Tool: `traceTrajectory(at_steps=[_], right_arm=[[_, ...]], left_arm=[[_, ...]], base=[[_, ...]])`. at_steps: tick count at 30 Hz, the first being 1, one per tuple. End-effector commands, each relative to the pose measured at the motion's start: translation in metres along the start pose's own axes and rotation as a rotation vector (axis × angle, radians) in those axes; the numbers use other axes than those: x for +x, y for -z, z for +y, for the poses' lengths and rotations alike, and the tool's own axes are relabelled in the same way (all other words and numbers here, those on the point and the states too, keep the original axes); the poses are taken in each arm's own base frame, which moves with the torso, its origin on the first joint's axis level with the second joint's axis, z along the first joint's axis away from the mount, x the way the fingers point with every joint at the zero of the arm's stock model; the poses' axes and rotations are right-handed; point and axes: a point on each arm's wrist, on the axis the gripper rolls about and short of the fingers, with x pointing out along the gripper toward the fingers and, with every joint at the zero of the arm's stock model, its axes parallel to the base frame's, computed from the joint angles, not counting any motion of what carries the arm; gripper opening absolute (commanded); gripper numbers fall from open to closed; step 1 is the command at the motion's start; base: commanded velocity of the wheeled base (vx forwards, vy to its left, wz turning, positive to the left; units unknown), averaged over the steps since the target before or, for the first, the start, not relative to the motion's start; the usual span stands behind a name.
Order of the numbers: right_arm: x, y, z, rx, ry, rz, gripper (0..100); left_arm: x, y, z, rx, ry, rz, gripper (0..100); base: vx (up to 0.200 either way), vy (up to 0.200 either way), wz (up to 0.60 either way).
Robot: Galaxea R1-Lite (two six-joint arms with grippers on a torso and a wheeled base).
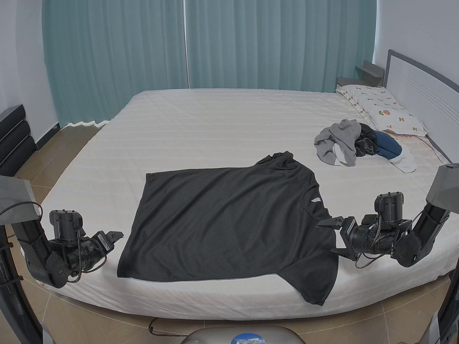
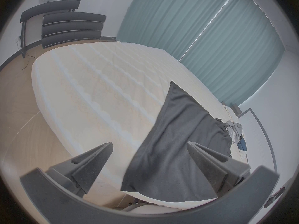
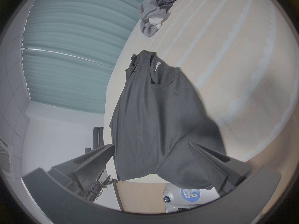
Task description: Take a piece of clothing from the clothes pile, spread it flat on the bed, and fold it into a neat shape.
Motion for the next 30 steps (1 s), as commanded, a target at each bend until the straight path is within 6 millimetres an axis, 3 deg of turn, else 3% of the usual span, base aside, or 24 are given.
traceTrajectory(at_steps=[1,13,24,30], right_arm=[[-0.001,-0.002,0.001,-0.001,-0.006,-0.009,100],[-0.008,-0.009,0.006,-0.009,-0.035,-0.046,100],[-0.008,-0.009,0.007,-0.011,-0.037,-0.047,100],[-0.007,-0.008,0.008,-0.014,-0.039,-0.045,100]], left_arm=[[0.001,0.000,-0.001,0.002,0.004,-0.001,100],[0.000,0.001,-0.006,-0.020,0.020,-0.003,100],[0.001,0.005,-0.011,-0.043,0.037,0.009,100],[0.000,0.001,-0.015,-0.068,0.053,-0.005,100]], base=[[0.000,0.200,0.00],[0.000,0.000,0.00],[0.200,0.000,0.00],[0.000,0.000,0.00]])
